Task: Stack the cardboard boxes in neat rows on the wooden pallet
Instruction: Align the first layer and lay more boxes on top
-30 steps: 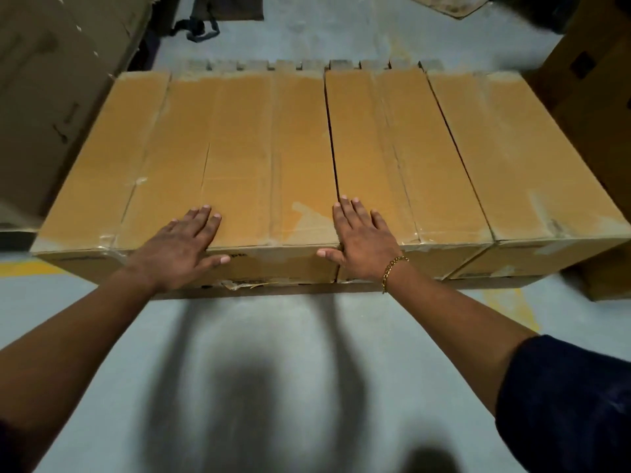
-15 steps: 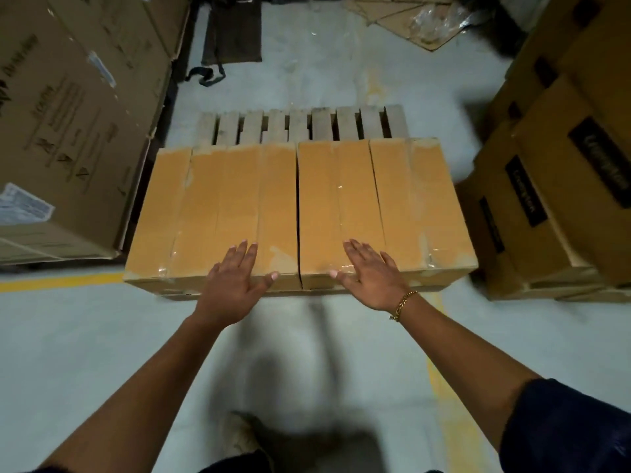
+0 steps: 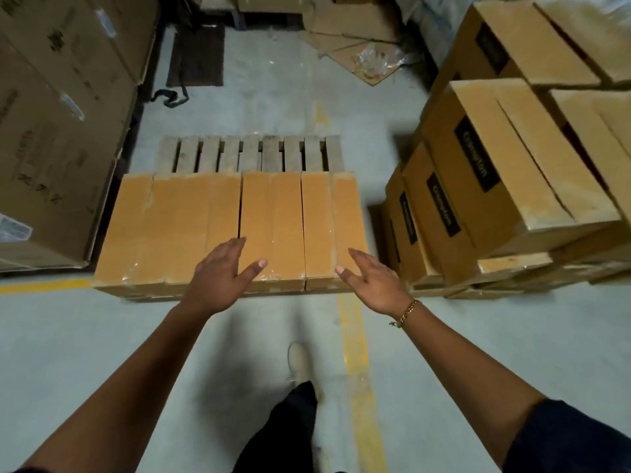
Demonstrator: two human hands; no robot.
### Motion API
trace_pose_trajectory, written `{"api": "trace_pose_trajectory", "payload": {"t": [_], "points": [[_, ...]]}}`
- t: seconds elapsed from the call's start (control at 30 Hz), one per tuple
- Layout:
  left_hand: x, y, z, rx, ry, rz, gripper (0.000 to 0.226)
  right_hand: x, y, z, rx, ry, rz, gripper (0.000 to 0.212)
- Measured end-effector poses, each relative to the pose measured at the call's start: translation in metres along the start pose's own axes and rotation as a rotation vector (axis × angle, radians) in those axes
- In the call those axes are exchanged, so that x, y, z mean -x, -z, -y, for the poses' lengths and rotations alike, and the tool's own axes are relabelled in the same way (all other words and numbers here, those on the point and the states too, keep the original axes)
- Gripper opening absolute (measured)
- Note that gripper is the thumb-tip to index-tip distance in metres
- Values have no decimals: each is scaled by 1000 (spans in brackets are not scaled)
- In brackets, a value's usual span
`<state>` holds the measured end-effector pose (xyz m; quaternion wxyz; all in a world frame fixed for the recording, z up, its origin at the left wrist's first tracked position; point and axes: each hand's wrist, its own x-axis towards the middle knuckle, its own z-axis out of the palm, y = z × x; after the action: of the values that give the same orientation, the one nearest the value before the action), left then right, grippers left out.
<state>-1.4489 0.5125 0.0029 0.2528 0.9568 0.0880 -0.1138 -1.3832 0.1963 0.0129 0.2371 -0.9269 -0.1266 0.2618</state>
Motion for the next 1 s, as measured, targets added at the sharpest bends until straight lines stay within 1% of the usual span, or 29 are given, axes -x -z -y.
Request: {"api": "trace_pose_trajectory", "payload": {"t": [0.1,0.23,0.37,0.43,0.5,0.67,0.83,1.0], "points": [[-34,3,-41,25,-9,24,99,-9,32,-14,-41,-23,-34,69],[-83,-4,-94,62,-38,134,91,-9,67,-44,-175,-85,-67,71],[-125,-14,-156,26,-111,229,78,-2,109,-84,-284,-164,-128,72],[-146,-18,-186,5,-143,266,75,-4,131,-104,-314,-206,-171,78],[-164,-24,-213,-9,-171,294,74,-9,152,-120,-340,-244,-200,77],[-209,-43,-272,-22,-200,339,73,-29,204,-165,-363,-210,-271,65],[-248,-66,-335,-16,-179,361,75,-48,258,-223,-310,-164,-271,62],[-277,-80,-394,19,-176,329,76,-62,312,-270,-273,-120,-304,59]]}}
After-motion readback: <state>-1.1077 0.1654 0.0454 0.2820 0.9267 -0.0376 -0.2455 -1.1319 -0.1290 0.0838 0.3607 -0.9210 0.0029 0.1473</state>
